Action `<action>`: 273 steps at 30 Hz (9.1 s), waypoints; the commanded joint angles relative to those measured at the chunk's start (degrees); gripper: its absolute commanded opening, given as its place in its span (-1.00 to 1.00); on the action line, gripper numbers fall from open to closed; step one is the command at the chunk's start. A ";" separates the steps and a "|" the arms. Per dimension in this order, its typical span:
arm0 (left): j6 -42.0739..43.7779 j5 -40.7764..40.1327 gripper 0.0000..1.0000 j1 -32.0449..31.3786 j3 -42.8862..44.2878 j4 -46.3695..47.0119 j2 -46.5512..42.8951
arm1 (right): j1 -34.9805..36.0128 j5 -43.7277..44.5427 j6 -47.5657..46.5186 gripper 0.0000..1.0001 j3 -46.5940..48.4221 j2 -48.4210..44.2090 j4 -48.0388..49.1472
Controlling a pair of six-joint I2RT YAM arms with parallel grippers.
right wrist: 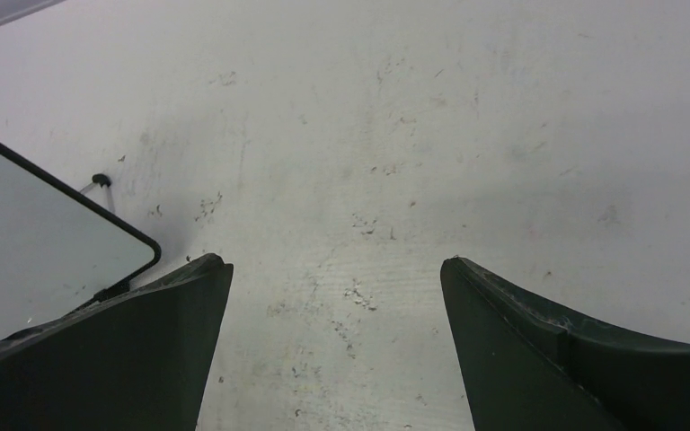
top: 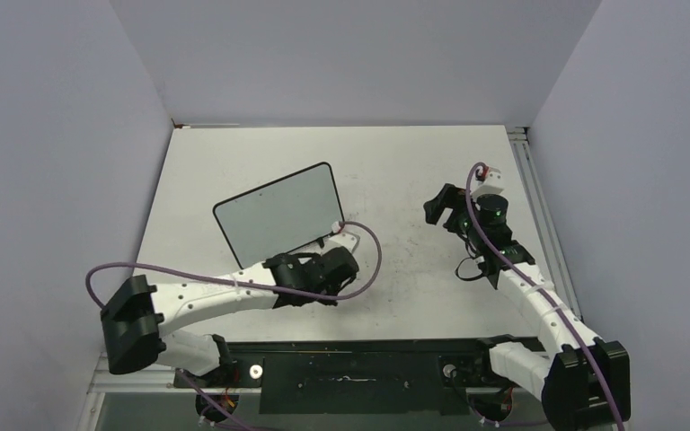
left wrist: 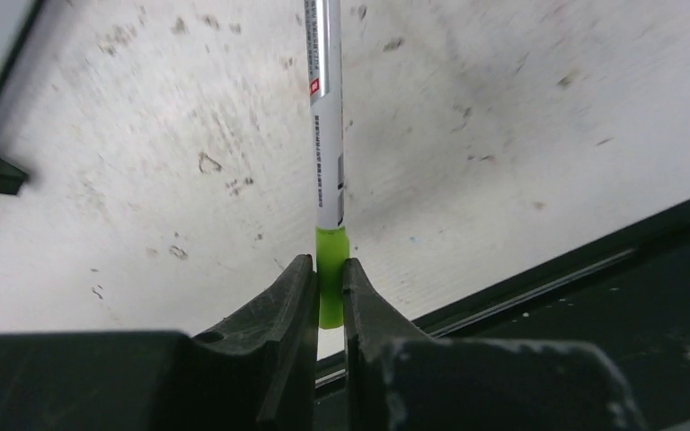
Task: Write a sentence on the whiteboard
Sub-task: Pick up the whiteboard marker from the center of the board, then pass from the left arm to the right, then open the pen cap from the whiteboard marker, then place the pen cap at the center of the board, then adjust the whiteboard at the center of the board.
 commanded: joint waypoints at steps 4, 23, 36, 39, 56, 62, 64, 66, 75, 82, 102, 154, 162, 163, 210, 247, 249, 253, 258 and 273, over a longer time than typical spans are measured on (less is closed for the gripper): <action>16.72 10.91 -1.00 9.21 5.06 1.88 -10.85 | 1.40 -17.43 -1.98 0.81 4.86 4.92 1.52; 35.07 28.42 -1.00 9.89 -5.90 12.71 -19.27 | 17.53 -54.37 -8.00 0.80 15.24 20.77 -8.46; 35.56 25.93 -1.00 8.14 -6.03 11.66 -19.63 | 23.28 -59.04 -8.06 -0.02 16.41 24.12 -9.92; 35.58 25.77 -1.00 8.12 -6.03 11.47 -19.61 | 23.44 -59.15 -6.95 -0.22 15.62 23.68 -8.76; 35.31 24.07 -1.00 7.99 -6.14 11.37 -20.18 | 23.38 -63.13 -2.58 -0.75 13.98 21.91 -3.93; 33.00 20.38 -0.43 8.51 -5.43 11.17 -21.38 | 23.38 -60.96 -2.89 -0.89 14.02 20.76 -4.37; 31.61 20.82 0.16 9.67 -5.44 11.82 -22.64 | 22.99 -58.55 -1.95 -0.89 14.04 19.51 -3.01; 29.33 23.08 0.48 12.37 -5.34 13.37 -25.19 | 22.20 -55.08 0.45 -0.89 13.77 17.59 -0.36; 0.12 43.28 0.82 26.66 -11.11 46.50 -33.93 | 13.10 -52.41 22.80 -0.89 6.38 8.53 35.06; -14.91 49.45 0.83 33.61 -16.18 60.60 -32.94 | 12.84 -55.33 45.34 -0.89 6.43 14.22 66.68; -26.77 56.17 0.11 35.67 -19.68 71.92 -30.99 | 18.83 -54.89 30.07 -0.89 10.31 12.92 46.51; 3.96 53.64 -1.00 47.80 -11.17 25.87 -41.55 | 14.20 -48.25 18.42 -0.89 9.84 6.05 28.88; 7.82 24.97 -1.00 27.32 -14.70 16.78 -36.03 | 21.18 -24.37 -3.72 -0.89 17.54 2.46 -0.01; 7.55 20.22 -1.00 23.67 -14.99 17.26 -34.22 | 22.60 -21.63 -4.87 -0.89 18.12 2.53 -1.92; 6.85 13.96 0.06 13.92 -16.52 43.71 2.15 | 26.82 11.60 1.50 -0.89 14.04 0.01 -8.07; 17.66 60.10 0.64 82.43 -3.35 22.49 -30.43 | 27.71 1.91 -0.59 -0.89 12.18 -0.60 -2.23; 18.43 59.93 0.64 84.50 -4.12 22.44 -30.35 | 27.95 0.97 -1.23 -0.89 12.20 -0.56 -2.03; 19.47 59.51 0.64 87.70 -6.48 23.13 -29.57 | 28.39 -1.42 -2.09 -0.89 11.90 -0.36 -1.21; 18.38 63.28 0.65 90.60 -9.38 26.89 -27.98 | 28.88 -3.41 -2.36 -0.89 11.26 -0.26 1.28; 23.91 63.86 0.09 90.70 -7.12 25.42 -18.44 | 31.50 -10.36 -4.15 -0.89 10.35 2.32 6.80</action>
